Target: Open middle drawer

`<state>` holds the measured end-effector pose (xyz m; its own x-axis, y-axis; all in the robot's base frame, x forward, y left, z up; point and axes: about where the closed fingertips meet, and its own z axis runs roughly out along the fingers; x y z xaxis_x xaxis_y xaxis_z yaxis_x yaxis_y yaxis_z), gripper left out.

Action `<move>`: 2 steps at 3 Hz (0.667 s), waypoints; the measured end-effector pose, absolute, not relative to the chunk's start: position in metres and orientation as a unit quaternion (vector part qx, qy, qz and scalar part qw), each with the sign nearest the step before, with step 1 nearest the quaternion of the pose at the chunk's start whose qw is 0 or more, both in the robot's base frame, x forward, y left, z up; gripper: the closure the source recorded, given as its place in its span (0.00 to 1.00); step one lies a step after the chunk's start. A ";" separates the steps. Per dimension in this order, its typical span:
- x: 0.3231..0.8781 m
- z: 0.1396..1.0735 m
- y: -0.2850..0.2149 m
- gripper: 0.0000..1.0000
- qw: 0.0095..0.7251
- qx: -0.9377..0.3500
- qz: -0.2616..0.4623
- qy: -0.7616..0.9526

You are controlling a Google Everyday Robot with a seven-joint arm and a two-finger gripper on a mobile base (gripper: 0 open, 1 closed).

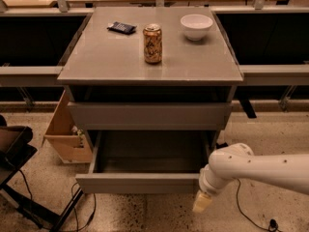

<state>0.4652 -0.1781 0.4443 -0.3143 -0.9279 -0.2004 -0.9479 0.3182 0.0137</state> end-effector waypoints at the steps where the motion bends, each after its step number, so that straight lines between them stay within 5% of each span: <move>1: 0.388 0.462 -0.157 0.50 0.058 -0.567 0.093 0.816; 2: 0.320 0.460 -0.145 0.73 0.008 -0.564 0.127 0.816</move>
Offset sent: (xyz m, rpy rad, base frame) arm -0.2273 0.0463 0.0173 0.0147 0.3421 -0.0080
